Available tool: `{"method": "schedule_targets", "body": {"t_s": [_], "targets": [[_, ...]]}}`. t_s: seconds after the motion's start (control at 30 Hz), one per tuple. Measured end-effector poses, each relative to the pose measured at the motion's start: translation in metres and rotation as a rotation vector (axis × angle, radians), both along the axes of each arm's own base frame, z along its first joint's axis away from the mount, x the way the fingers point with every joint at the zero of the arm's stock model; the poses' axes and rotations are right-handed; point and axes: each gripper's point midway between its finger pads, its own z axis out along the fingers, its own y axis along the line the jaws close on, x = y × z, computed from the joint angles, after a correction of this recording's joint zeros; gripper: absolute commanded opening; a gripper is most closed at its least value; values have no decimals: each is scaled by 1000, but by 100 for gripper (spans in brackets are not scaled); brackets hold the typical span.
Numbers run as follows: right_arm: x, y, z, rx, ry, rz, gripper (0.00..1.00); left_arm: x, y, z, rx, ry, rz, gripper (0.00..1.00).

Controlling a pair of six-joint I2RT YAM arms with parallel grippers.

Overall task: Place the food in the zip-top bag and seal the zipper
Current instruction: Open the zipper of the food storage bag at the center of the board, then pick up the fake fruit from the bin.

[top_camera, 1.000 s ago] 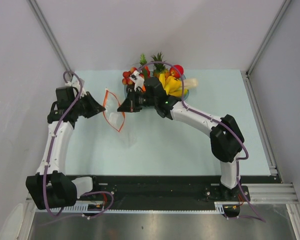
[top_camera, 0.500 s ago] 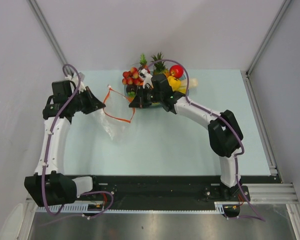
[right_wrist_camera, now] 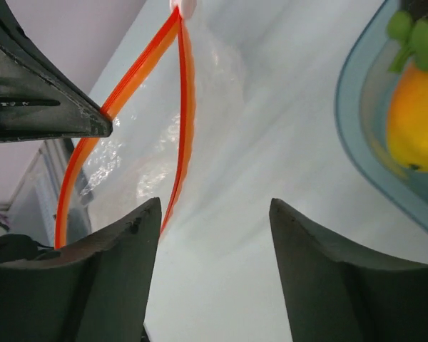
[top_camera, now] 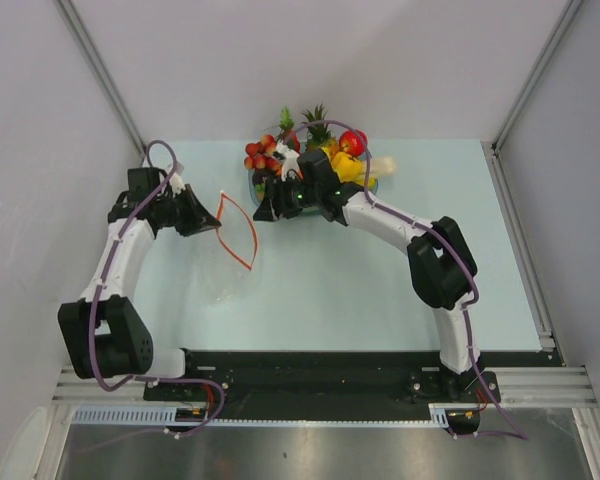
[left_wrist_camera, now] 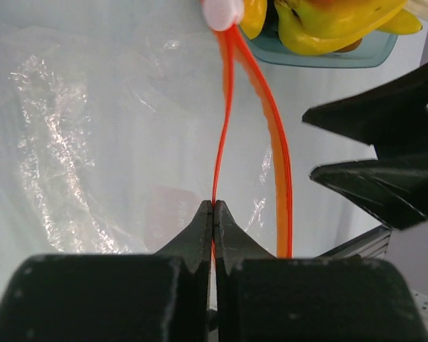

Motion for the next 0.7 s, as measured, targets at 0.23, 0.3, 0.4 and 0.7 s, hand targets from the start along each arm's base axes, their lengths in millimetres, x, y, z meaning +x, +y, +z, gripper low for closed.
{"method": "schedule_targets", "body": {"t_s": [0.23,0.3,0.4,0.7], "targets": [[53,-40,24,0,-64,-103,84,10,-6,-4,-38,-9,1,0],[76,-56,40,12,-100,-163,86,14,-8,-2,-48,-22,-1,0],[103,-74,65,25,-157,-238,86,17,-9,-1,-55,-31,0,0],[149,-66,76,-96,-369,-302,93,28,-9,-2,-71,-49,9,0]]}}
